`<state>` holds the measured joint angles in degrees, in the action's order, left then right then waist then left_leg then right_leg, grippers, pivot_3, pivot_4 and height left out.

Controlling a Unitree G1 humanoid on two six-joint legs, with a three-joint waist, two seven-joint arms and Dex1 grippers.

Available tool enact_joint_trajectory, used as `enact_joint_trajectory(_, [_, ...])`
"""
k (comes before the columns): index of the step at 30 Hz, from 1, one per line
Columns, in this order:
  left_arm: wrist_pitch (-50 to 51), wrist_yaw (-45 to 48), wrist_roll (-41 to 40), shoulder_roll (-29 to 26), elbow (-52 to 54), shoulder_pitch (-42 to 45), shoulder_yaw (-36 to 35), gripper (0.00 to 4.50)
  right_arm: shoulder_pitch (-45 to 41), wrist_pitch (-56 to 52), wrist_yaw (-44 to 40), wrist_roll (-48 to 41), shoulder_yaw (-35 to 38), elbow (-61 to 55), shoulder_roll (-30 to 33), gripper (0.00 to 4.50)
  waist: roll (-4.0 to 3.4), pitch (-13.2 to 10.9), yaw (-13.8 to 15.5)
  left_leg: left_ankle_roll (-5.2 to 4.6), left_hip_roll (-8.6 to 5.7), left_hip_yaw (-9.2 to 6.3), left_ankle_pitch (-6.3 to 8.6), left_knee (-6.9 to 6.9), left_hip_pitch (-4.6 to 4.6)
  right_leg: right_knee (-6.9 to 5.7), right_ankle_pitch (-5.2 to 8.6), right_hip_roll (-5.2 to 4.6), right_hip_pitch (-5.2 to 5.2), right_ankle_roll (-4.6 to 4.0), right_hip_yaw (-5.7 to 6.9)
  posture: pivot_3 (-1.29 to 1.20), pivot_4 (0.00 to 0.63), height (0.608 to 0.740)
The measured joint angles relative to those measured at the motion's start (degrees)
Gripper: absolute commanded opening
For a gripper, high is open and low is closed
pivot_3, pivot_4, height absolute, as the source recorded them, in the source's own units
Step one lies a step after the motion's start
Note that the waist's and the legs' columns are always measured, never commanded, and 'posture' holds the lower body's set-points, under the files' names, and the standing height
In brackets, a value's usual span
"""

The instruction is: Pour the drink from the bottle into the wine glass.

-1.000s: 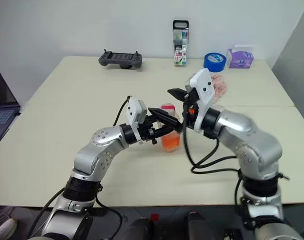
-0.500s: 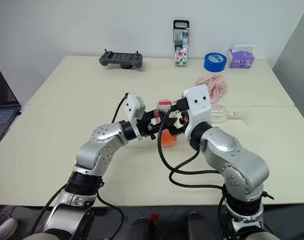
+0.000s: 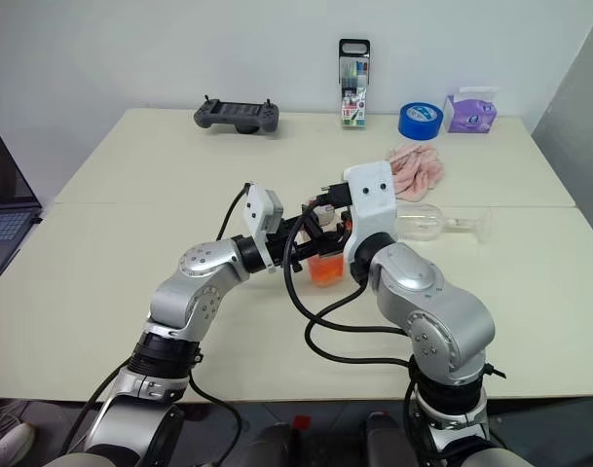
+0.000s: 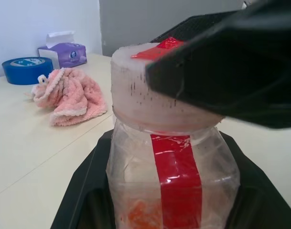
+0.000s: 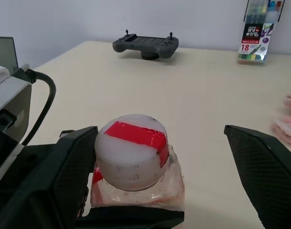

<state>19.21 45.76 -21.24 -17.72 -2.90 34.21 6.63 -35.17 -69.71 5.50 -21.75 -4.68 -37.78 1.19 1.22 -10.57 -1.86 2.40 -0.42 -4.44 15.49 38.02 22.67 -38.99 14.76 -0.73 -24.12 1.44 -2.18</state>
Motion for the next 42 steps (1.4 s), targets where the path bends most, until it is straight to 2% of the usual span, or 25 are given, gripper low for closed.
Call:
enact_joint_trajectory(2, [0.00, -0.10, 0.11, 0.01, 0.00, -0.13, 0.01, 2.01, 0.00, 0.57, -1.13, 0.02, -0.48, 0.50, 0.23, 3.58, 0.00, 0.00, -0.01, 0.00, 0.00, 0.01, 0.00, 0.00, 0.00, 0.00, 0.00, 0.00, 0.00, 0.00, 0.01, 0.00, 0.150, 0.740])
enact_joint_trajectory(7, [0.02, -0.37, 0.95, 0.05, 0.01, -0.20, 0.02, 2.00, -0.19, 1.76, -3.76, -0.07, -1.33, 1.69, 0.64, 1.85, 0.00, 0.00, -0.03, 0.00, 0.00, -0.01, 0.00, 0.00, 0.00, 0.00, 0.00, 0.00, 0.00, 0.00, 0.02, 0.00, 0.150, 0.740])
enact_joint_trajectory(10, [0.04, -0.64, 1.02, 0.16, 0.12, -0.23, 0.04, 2.00, -0.41, 2.48, -5.49, -0.10, -1.33, 2.16, 2.00, 1.83, 0.00, 0.00, -0.01, -0.01, -0.01, 0.00, 0.00, 0.01, 0.00, 0.01, 0.00, 0.00, 0.00, 0.00, 0.02, 0.00, 0.150, 0.740])
enact_joint_trajectory(13, [0.07, -0.23, 0.98, 0.09, 1.29, -0.37, 0.03, 2.00, -0.41, 5.25, -12.55, -3.13, 0.13, 2.97, 6.66, 1.83, 0.00, 0.00, -0.02, -0.01, -0.05, 0.03, 0.00, 0.01, 0.01, 0.03, 0.00, 0.03, 0.02, 0.00, 0.05, 0.00, 0.150, 0.740])
enact_joint_trajectory(17, [0.46, 2.13, 0.58, -0.25, 4.88, -1.19, 0.81, 1.99, -0.47, 10.89, -29.99, -8.90, 2.09, 4.99, 18.83, 1.83, 0.00, 0.00, 0.01, -0.04, -0.07, 0.07, 0.02, 0.01, 0.02, 0.12, 0.01, 0.07, 0.05, 0.02, 0.08, 0.00, 0.150, 0.740])
enact_joint_trajectory(23, [1.52, 4.16, -0.25, -0.92, 7.21, -2.95, 2.42, 1.98, -5.09, 20.40, -52.49, -9.80, -0.72, 15.68, 30.81, 1.83, 0.00, -0.01, -0.20, -0.06, 0.01, 0.19, 0.03, -0.01, -0.15, 0.02, 0.00, 0.32, 0.07, 0.01, 0.03, 0.00, 0.150, 0.740])
enact_joint_trajectory(26, [1.54, 4.39, -0.09, -1.26, 6.77, -3.10, 2.48, 1.97, -6.28, 24.23, -56.35, -8.27, -2.56, 19.43, 31.31, 1.83, 0.00, -0.01, -0.18, -0.06, 0.08, 0.17, 0.03, -0.02, -0.14, 0.00, 0.00, 0.44, 0.06, 0.00, 0.02, 0.00, 0.150, 0.740])
enact_joint_trajectory(30, [1.56, 4.39, 0.02, -1.71, 6.33, -3.28, 2.48, 1.97, -6.30, 25.73, -57.02, -8.07, -3.15, 21.51, 30.39, 1.83, 0.00, -0.01, -0.02, -0.05, 0.14, 0.03, 0.02, -0.01, -0.08, 0.01, 0.00, 0.39, 0.05, 0.00, 0.01, 0.00, 0.150, 0.740])
enact_joint_trajectory(37, [1.55, 3.57, -0.13, -1.76, 6.31, -3.28, 1.57, 1.94, -4.01, 22.60, -54.11, -10.07, -0.81, 18.50, 26.13, 4.34, 0.00, -0.01, 0.06, -0.04, 0.03, 0.09, 0.02, 0.04, -0.06, 0.02, 0.00, 0.14, 0.05, 0.00, 0.01, 0.00, 0.150, 0.740])
enact_joint_trajectory(42, [1.18, 3.12, -0.12, -1.11, 5.41, -2.59, 0.26, 1.94, -2.09, 18.76, -43.99, -10.23, 1.04, 12.97, 21.48, 4.39, 0.00, -0.01, 0.17, -0.03, 0.07, -0.05, 0.01, 0.03, -0.04, -0.01, 0.00, 0.12, 0.05, 0.00, 0.00, 0.00, 0.150, 0.740])
